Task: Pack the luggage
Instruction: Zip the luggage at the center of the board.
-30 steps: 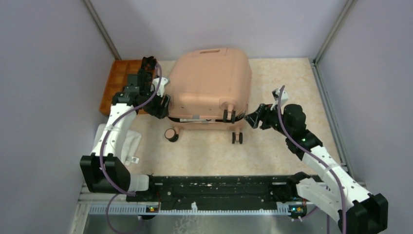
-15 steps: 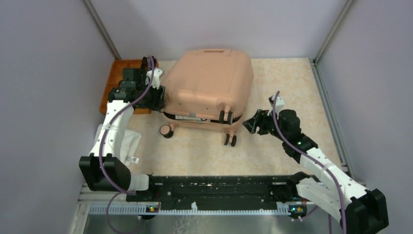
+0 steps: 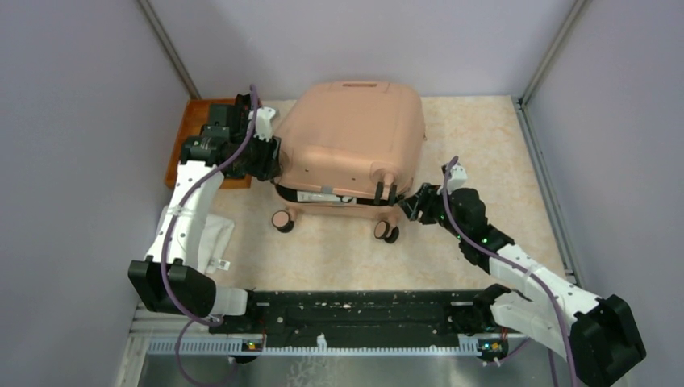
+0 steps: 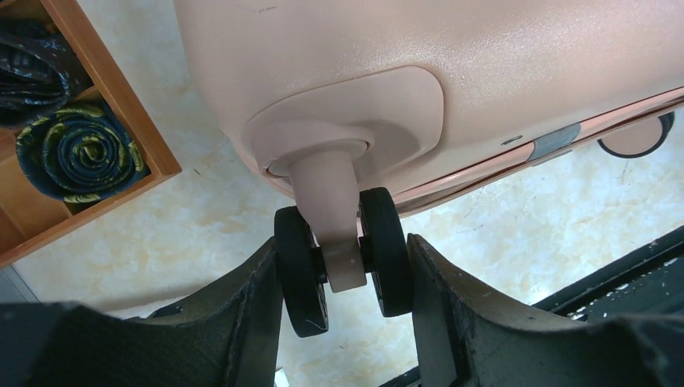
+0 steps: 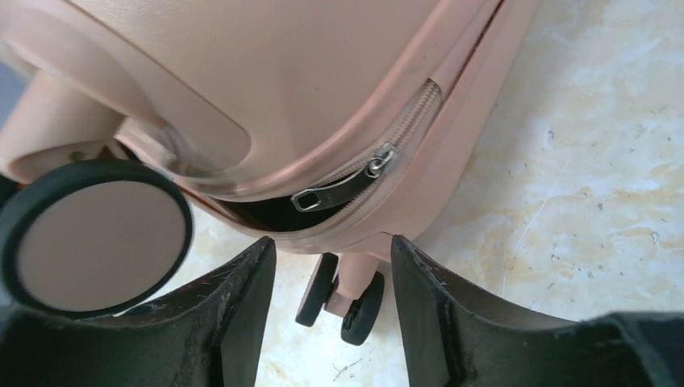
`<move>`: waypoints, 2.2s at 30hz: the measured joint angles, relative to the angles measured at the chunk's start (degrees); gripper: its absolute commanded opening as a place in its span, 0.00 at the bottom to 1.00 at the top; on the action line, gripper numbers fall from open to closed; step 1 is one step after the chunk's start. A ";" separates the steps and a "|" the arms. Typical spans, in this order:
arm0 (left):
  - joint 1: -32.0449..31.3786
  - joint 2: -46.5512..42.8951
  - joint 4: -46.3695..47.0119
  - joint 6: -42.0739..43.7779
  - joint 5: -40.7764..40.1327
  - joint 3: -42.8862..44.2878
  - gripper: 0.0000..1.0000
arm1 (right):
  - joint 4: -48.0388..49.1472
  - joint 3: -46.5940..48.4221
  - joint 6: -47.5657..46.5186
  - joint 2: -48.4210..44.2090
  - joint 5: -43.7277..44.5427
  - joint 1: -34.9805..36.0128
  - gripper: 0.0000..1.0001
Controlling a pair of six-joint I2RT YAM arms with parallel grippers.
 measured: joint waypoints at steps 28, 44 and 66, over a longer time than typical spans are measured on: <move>-0.35 2.43 -4.68 -0.96 -0.13 7.48 0.00 | 0.59 7.48 -7.67 11.04 27.82 15.82 0.51; -0.63 2.47 -6.43 -0.76 1.46 8.83 0.00 | 4.20 5.25 -14.58 7.02 41.88 18.71 0.35; -0.79 1.07 -4.72 0.28 1.03 4.20 0.00 | -3.41 1.97 -15.34 -3.23 -6.25 -9.11 0.72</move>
